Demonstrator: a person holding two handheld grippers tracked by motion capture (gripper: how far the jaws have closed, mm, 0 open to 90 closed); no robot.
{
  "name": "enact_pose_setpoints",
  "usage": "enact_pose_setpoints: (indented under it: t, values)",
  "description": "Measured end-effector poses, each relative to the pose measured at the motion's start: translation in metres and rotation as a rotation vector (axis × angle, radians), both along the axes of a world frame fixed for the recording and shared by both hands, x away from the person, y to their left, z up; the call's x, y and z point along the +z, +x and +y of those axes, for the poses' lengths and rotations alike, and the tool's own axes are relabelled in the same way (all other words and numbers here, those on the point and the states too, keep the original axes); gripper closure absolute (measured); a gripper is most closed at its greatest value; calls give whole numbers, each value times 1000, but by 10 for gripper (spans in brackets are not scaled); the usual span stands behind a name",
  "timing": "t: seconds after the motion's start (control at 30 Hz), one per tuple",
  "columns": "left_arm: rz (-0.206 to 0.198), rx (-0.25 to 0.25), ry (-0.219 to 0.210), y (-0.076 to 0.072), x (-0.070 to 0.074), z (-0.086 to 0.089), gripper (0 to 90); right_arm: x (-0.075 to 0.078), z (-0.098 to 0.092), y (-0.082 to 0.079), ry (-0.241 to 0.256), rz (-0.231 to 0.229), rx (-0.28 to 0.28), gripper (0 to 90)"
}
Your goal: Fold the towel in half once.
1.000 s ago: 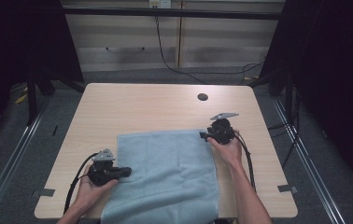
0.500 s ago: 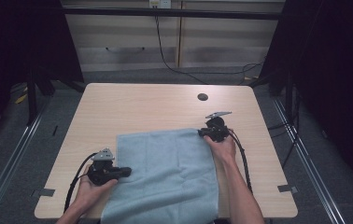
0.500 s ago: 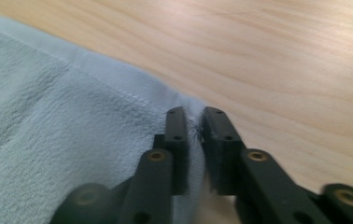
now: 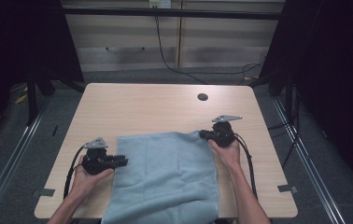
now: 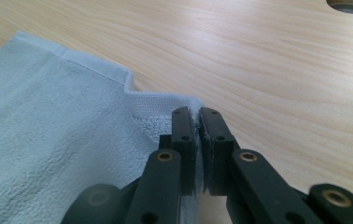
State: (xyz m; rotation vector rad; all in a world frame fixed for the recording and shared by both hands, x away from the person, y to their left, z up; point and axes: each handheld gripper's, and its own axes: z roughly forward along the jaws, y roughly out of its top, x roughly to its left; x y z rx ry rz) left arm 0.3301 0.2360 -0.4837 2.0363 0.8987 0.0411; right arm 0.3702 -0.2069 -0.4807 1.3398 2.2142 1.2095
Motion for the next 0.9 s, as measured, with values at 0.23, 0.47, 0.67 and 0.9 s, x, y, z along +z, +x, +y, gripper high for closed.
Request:
enact_pose_setpoints:
  t: [0.23, 0.47, 0.67, 0.9]
  values:
    - [36, 153, -16, 41, -12, 23, 700, 2, 0, -7, 13, -15, 16, 857]
    - [27, 187, -24, 54, -24, 25, 639, 4, -4, -10, 10, -10, 19, 857]
    - [20, 161, 54, 64, -21, 9, 577, 6, -5, -12, 18, -14, 22, 857]
    - [4, 183, 73, 73, -21, 2, 542, 1, -6, -16, 26, -9, 30, 857]
